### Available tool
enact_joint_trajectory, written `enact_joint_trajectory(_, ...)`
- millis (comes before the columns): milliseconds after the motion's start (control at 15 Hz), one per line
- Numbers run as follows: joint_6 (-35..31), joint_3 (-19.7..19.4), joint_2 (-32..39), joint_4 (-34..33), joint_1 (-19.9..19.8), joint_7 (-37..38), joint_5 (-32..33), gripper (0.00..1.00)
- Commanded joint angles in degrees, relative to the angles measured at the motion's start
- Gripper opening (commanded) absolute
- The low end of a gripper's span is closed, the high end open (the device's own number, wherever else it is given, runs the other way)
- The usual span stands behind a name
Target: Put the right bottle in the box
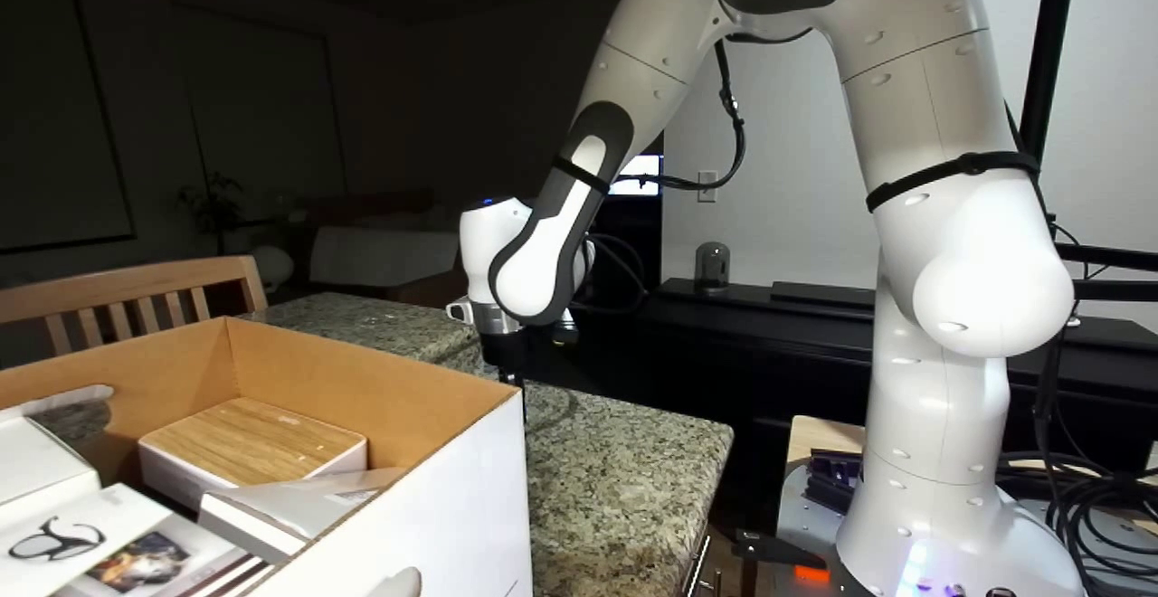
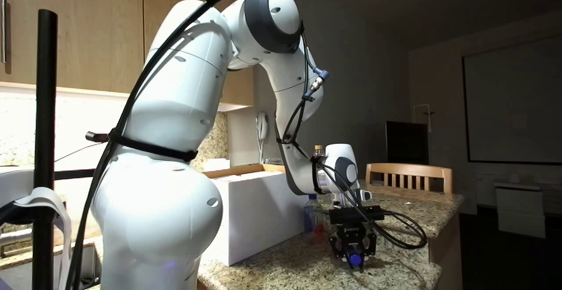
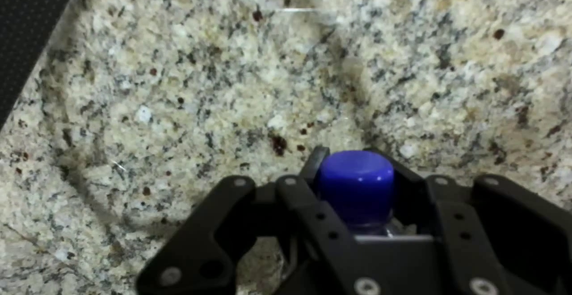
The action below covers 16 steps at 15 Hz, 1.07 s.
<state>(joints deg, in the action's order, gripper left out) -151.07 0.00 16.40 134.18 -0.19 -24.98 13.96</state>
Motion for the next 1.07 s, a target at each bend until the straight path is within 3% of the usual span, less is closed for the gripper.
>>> enact_joint_trajectory(0, 0.4, -1.4, -4.3, 2.6, 1.4, 5.3, 5.5, 0.08)
enact_joint_trajectory(133, 2.1, -2.0, -7.2, 3.3, 2.3, 8.4, 8.3, 0.04)
enact_joint_trajectory(467, 10.2, -0.9, -16.3, 4.0, 3.7, 13.9, 13.0, 0.08)
enact_joint_trajectory(1000, 20.9, 1.5, -24.2, 2.2, 3.0, 15.3, 13.0, 0.09)
